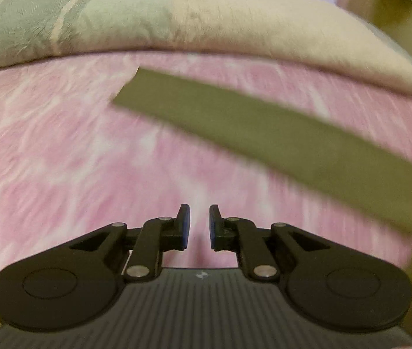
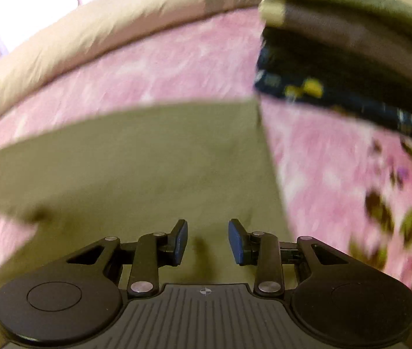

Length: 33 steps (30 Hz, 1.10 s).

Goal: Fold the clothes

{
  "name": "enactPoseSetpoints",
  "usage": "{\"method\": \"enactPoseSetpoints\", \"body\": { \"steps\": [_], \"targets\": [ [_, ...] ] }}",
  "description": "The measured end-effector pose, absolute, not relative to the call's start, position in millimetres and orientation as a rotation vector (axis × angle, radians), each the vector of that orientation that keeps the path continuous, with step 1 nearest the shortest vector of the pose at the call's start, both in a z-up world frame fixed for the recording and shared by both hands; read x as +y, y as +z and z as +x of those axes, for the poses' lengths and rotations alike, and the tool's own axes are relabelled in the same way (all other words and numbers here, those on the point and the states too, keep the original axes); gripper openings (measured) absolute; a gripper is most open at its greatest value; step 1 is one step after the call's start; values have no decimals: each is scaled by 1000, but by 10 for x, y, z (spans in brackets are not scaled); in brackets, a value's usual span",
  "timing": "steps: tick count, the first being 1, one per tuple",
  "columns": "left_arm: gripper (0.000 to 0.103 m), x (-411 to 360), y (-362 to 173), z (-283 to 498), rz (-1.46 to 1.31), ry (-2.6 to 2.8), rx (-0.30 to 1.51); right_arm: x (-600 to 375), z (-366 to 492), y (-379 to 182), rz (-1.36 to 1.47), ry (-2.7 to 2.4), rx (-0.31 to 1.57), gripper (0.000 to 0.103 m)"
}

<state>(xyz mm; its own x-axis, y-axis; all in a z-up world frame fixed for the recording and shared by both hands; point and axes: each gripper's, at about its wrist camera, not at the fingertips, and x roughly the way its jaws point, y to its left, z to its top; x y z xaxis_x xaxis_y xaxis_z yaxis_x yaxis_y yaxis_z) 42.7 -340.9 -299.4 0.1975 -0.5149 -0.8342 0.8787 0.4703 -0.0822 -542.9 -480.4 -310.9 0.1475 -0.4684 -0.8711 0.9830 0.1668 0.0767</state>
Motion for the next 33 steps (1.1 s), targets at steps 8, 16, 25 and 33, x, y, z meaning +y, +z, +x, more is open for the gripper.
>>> {"method": "enactPoseSetpoints", "body": {
  "steps": [8,16,25,33],
  "targets": [
    [14,-1678,-3348,439,473,-671,1152,-3811,-5324,-3394,988,-1341,1006,35],
    [12,-1598,-2812,759,420,-637,1177,-3544,-5131,-2908,1243,-1278,1011,35],
    [27,-2115,-2000,60,538,-854,1203,-3317,-4477,-2124,1064,-1083,997,85],
    [29,-2417,-1516,-597,582,-902,1128,-3548,-4431,-1658,910,-1035,963,85]
  ]
}}
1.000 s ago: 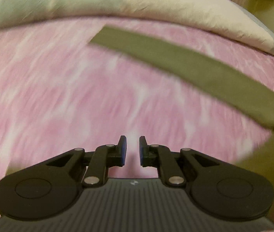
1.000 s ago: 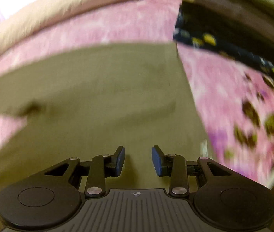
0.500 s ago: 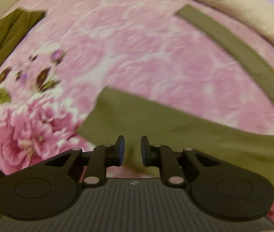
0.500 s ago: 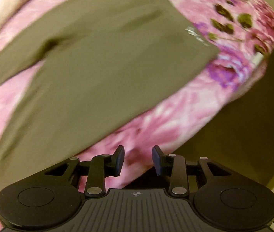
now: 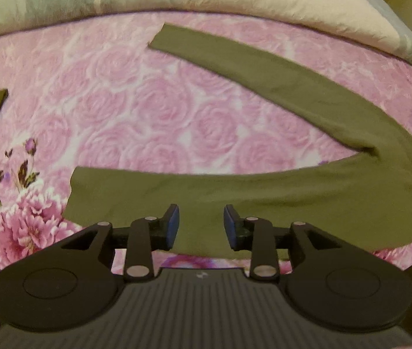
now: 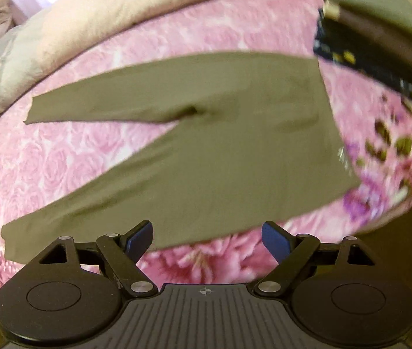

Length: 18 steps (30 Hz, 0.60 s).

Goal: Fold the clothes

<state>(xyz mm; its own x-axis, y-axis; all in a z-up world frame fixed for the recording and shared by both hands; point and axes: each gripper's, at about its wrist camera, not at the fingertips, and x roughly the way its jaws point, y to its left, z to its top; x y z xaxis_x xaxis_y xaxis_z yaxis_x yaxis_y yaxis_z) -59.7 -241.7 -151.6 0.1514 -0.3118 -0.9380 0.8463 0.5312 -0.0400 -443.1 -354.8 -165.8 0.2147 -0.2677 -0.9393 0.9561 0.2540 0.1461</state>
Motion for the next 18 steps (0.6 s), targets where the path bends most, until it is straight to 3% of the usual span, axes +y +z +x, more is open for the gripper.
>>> {"method": "enactPoseSetpoints", "body": {
  "steps": [9,18],
  "targets": [
    [36,-2601,-1127,-1422,541,-877,1041,-3779,-5090,-1433,819,-1004,946,85],
    [36,-2415,-993,-2178,529,-821,1030,-3847,-5631,-1445,792,-935,998,85]
  ]
}}
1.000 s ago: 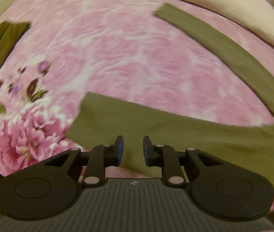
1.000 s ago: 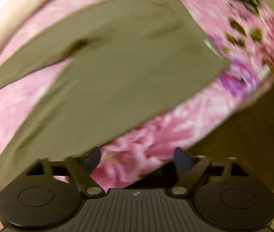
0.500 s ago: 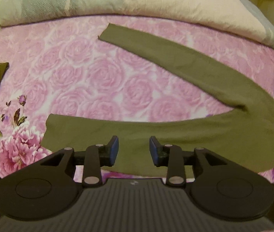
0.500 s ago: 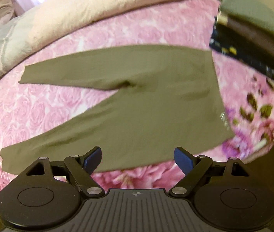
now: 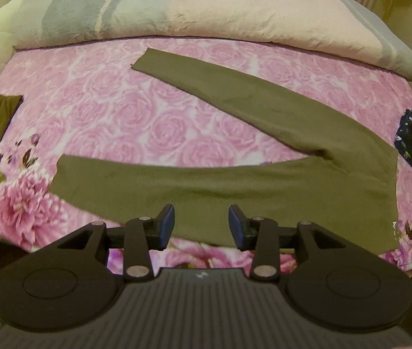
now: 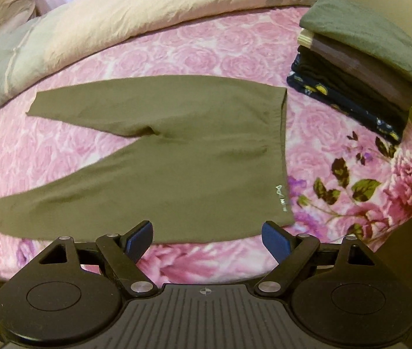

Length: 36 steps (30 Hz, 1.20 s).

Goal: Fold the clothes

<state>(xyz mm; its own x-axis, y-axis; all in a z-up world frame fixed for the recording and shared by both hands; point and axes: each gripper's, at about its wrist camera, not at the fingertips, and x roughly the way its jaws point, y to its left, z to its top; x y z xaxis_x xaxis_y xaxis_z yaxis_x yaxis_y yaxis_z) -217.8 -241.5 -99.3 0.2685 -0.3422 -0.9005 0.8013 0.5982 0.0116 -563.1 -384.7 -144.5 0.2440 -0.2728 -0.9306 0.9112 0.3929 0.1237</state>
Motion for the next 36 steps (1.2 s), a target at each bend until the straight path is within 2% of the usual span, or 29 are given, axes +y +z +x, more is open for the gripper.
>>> {"method": "enactPoseSetpoints", "body": {
  "steps": [17,36],
  "targets": [
    [42,-2038,-876,-2735,564,-716,986,-3718,-5782,-1485,665,-769,1098,85],
    [50,-1911,-927,-2959,653,-741,991,-3491,-5822,-1631,729,-710,1159,85]
  ]
}}
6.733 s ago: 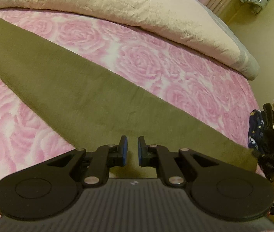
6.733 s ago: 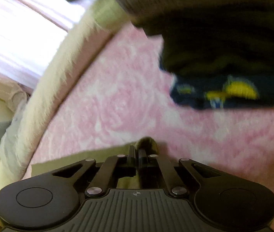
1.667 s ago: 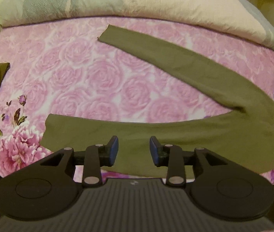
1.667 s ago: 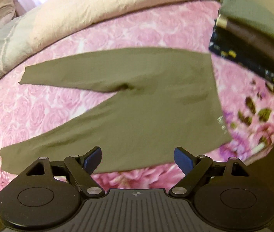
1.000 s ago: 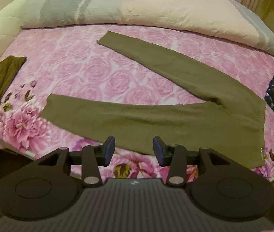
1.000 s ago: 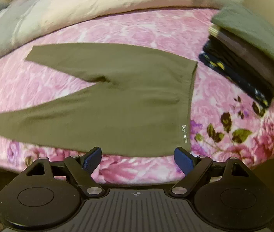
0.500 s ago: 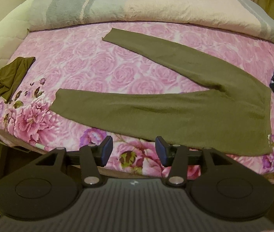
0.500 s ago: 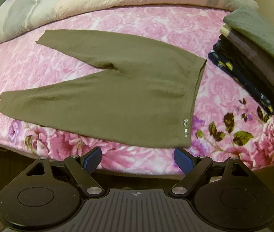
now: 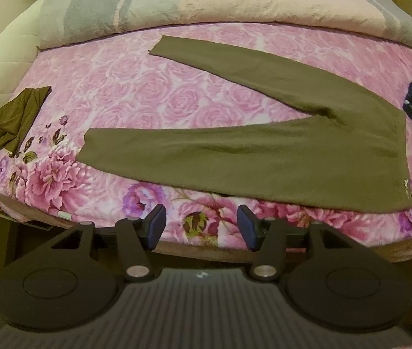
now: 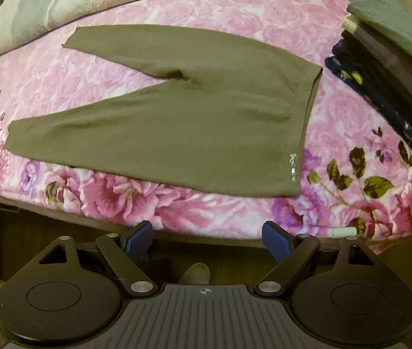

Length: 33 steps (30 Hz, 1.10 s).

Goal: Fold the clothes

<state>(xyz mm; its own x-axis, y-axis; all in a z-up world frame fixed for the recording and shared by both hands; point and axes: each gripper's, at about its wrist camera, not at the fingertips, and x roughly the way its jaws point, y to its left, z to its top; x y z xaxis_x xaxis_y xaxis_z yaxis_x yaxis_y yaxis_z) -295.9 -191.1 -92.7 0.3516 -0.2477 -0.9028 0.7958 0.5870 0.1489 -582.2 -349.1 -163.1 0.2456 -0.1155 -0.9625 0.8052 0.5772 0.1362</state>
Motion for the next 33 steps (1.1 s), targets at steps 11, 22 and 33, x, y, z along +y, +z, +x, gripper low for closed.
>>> {"method": "enactPoseSetpoints", "body": {
  "steps": [11,22,33],
  "targets": [
    [51,-1727,-957,-2940,657,-731,1003,-3279,-5649,-1631,676,-676,1185,85],
    [51,-1593,-901,-2873,636,-701,996,-3221,-5446,-1556,593,-640,1169,85],
    [51,-1522,-847,-2803,618,-653,994,-3245,-5291,-1542,567,-605,1163,85]
  ]
}}
